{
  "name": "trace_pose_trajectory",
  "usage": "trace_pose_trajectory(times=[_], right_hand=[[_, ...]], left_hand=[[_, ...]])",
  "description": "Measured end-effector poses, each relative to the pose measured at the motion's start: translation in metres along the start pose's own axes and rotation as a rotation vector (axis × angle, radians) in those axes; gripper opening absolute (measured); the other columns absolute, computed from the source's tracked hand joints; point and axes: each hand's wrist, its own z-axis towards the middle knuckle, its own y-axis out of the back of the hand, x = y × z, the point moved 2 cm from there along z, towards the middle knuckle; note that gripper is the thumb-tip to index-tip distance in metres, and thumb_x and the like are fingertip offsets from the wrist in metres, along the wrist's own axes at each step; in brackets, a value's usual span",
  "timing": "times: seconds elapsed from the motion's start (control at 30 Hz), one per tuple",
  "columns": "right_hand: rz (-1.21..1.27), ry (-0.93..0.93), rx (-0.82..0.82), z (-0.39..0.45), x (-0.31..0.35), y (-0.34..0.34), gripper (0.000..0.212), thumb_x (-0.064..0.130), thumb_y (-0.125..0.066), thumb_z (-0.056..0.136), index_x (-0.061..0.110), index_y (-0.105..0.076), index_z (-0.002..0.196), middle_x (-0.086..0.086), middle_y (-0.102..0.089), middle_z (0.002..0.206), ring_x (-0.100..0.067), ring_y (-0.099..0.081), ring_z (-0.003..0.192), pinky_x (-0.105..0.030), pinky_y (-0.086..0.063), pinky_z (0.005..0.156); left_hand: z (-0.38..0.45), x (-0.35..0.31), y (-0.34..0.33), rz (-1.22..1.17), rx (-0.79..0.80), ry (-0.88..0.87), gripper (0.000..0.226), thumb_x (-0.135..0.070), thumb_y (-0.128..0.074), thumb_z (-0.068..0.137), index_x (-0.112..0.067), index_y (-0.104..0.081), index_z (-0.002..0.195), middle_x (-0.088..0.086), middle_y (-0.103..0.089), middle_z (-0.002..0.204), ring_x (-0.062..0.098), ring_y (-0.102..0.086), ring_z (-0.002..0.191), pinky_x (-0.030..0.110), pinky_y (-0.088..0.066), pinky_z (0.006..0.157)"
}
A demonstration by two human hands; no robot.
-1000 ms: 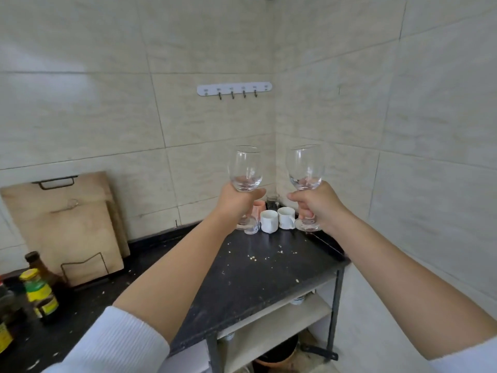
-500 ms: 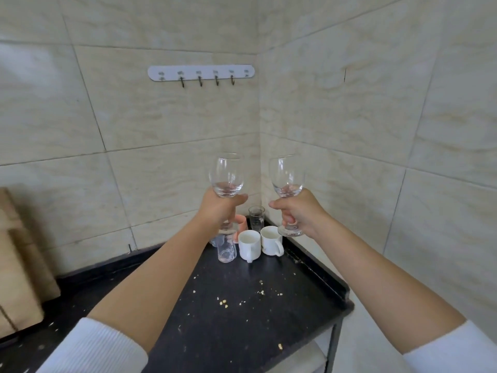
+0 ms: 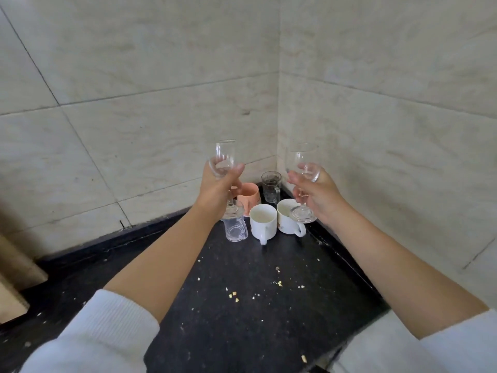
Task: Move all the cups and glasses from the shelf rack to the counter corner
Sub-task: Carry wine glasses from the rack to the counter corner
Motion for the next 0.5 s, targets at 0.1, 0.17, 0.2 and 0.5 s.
trace_pose_trajectory(times=[0.1,0.17,0.2,0.5], right_hand=[[0.053,-0.06,-0.05,0.026,-0.027,-0.004,0.019,0.017,-0.061,0.084,0.029,-0.047,0.083,0.0,-0.054,0.084,-0.013,-0.049,0.061,-0.024,-0.038,0.055],[0.049,-0.091,-0.041,0.04,-0.045,-0.01,0.019,0.014,-0.061,0.084,0.027,-0.048,0.081,0.001,-0.053,0.086,-0.012,-0.053,0.067,-0.025,-0.045,0.059],[0.013,-0.106,-0.027,0.047,-0.054,-0.014,0.019,0.011,-0.063,0.082,0.024,-0.049,0.08,0.0,-0.053,0.086,-0.011,-0.054,0.067,-0.025,-0.048,0.059],[-0.625,-0.061,0.281,0.082,-0.128,-0.069,0.055,0.017,-0.079,0.065,0.024,-0.046,0.109,0.008,-0.055,0.102,-0.01,-0.054,0.095,-0.016,-0.04,0.069]], left_hand=[[0.025,0.026,0.026,-0.014,-0.05,0.082,0.024,-0.011,-0.058,0.088,-0.029,-0.042,0.093,0.0,-0.053,0.076,0.001,-0.056,0.045,0.017,-0.047,0.046],[0.036,0.042,0.046,0.016,-0.075,0.131,0.022,-0.011,-0.06,0.086,-0.027,-0.044,0.09,-0.002,-0.054,0.082,0.007,-0.059,0.064,0.023,-0.049,0.059],[0.041,0.05,0.057,0.047,-0.1,0.147,0.023,-0.01,-0.062,0.085,-0.026,-0.045,0.088,-0.002,-0.054,0.084,0.009,-0.058,0.071,0.025,-0.048,0.064],[0.072,0.103,0.148,0.575,-0.236,0.257,0.072,-0.003,-0.075,0.069,-0.012,-0.036,0.129,0.014,-0.056,0.111,0.025,-0.058,0.097,0.041,-0.05,0.089]])
